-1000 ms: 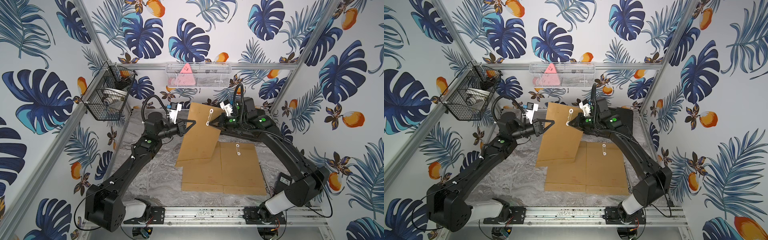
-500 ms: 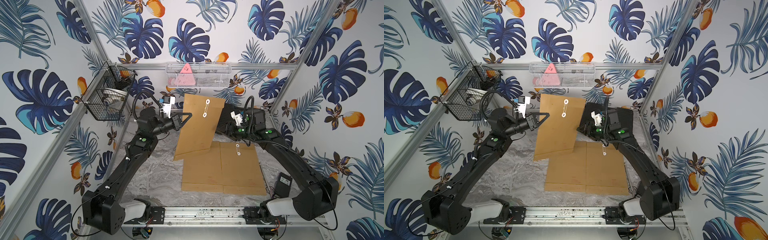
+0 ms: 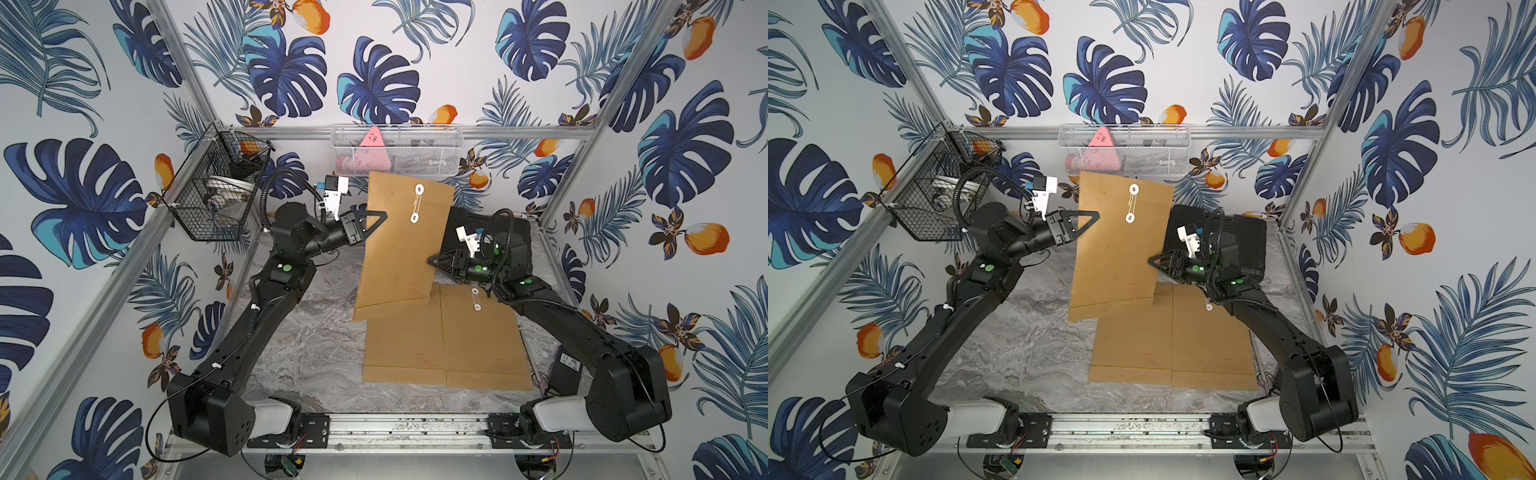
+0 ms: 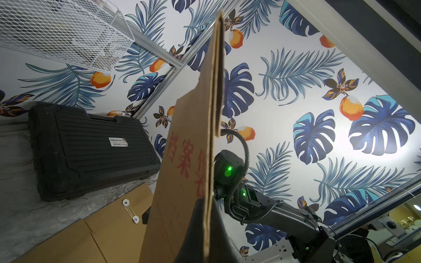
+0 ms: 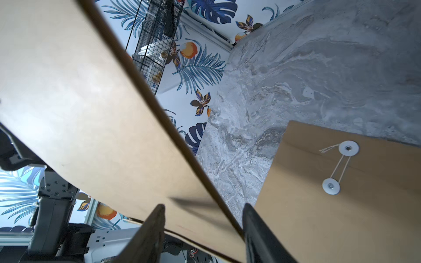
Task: Close the mouth of the file bag
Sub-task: Place the file bag at the center of the board.
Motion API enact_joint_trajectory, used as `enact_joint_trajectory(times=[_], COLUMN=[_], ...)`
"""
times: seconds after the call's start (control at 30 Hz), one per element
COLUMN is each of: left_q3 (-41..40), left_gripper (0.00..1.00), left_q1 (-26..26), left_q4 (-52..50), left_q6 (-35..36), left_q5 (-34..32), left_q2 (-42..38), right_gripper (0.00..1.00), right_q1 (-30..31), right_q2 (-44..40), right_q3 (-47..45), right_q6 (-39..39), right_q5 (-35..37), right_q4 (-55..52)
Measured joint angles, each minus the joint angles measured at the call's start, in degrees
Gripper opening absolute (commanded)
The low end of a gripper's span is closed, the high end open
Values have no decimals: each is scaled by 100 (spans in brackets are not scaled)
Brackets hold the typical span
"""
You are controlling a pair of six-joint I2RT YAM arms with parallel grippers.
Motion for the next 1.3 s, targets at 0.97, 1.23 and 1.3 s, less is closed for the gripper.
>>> enact_joint_trajectory(times=[0.97, 1.23, 1.3], left_q3=[-710, -909, -874], left_gripper=[62, 61, 61], left_q1=[2258, 2323, 2199], left_q4=[-3842, -3871, -3864], left_q6=[1650, 1617, 1622], left_q5=[-2717, -2975, -2957], left_q2=[160, 22, -39], right_gripper=[0, 0, 0], right_q1=[1458, 2028, 2188], right_q2=[822, 2260, 2505], right_q3=[-785, -407, -188], right_q6=[2013, 2306, 2378], right_q5=[944, 1714, 1891], right_q4=[1567, 1300, 1220])
